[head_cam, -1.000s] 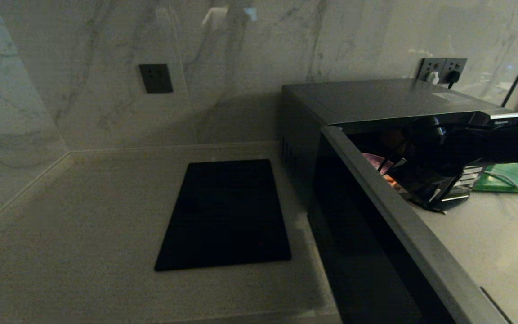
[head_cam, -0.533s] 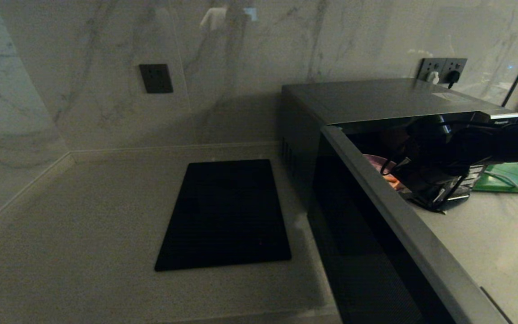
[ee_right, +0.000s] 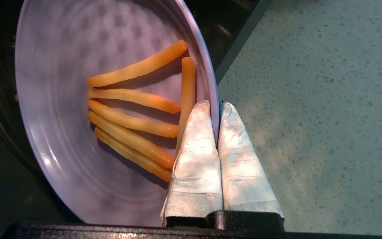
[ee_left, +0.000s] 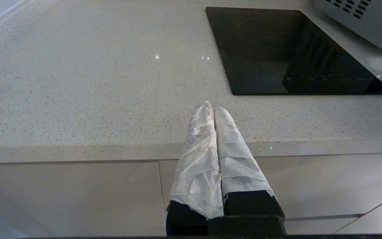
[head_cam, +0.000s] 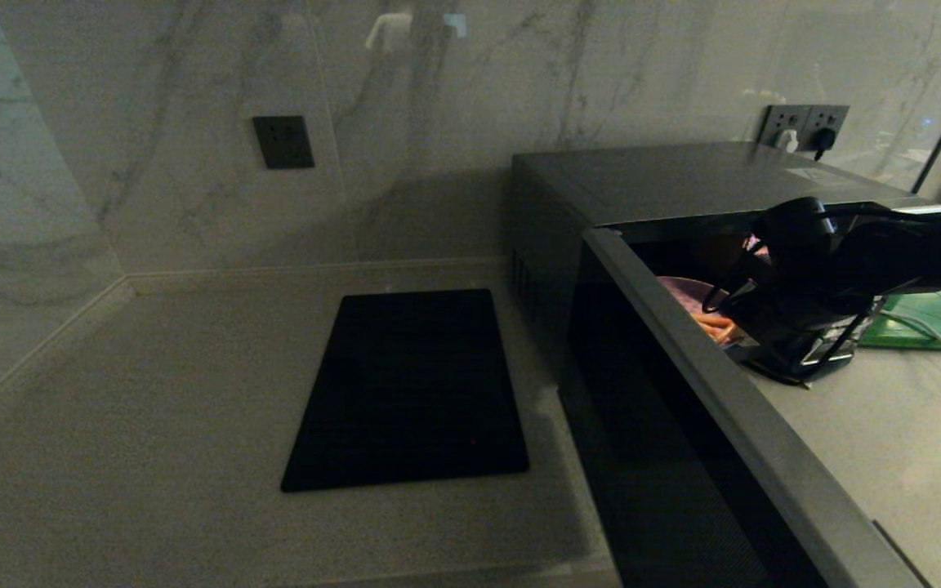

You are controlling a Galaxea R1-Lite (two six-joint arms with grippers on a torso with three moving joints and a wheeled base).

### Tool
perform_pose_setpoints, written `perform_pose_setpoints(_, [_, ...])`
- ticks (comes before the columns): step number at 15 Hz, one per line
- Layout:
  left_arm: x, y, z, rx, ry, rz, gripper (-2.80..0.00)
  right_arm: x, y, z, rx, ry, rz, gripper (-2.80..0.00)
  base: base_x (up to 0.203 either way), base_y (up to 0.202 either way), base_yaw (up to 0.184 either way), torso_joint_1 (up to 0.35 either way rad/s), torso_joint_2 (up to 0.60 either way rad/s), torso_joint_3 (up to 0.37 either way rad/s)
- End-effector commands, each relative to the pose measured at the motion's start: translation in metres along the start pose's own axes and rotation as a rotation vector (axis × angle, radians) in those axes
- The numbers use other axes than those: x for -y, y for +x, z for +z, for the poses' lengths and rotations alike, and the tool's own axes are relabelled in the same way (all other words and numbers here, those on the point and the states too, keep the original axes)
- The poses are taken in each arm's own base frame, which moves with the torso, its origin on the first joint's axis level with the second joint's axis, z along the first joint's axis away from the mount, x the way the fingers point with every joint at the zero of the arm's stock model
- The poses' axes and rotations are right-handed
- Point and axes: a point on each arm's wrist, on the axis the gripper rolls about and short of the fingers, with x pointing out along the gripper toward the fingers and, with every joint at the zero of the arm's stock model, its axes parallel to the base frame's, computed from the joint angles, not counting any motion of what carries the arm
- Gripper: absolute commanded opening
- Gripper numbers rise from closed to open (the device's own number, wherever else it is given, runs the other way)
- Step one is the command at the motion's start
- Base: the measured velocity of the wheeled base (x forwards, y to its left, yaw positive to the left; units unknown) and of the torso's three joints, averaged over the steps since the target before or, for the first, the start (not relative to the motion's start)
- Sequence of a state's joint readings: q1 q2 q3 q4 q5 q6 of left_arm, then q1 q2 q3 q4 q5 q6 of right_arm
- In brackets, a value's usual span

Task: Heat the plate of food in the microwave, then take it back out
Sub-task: Take the plate out of the microwave

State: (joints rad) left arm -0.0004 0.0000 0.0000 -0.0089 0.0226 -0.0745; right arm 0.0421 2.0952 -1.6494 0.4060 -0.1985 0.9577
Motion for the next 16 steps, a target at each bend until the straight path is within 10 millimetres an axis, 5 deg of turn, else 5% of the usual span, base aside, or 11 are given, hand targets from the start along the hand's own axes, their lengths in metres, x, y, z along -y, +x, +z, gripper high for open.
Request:
perform_pose_setpoints(1, [0.0,0.0,0.0,0.0,-0.001,0.001,-2.8,0.001,-0.009,0.002,0.007,0.01,0.007,-2.8,0.0,0.0,0.0,0.0,0.0,0.0])
perform_pose_setpoints(10, [0.0,0.0,0.0,0.0,-0.001,0.001,-2.8,0.025,-0.065,-0.001,0.018,0.048,0.013,-2.8,0.0,0.0,0.0,0.0,0.0,0.0])
perform_pose_setpoints(16, [0.0,0.0,0.0,-0.001,-0.001,0.001,-2.8,0.062,-0.105,-0.015,0.053,0.035,-0.077,-2.8,0.0,0.0,0.0,0.0,0.0,0.0])
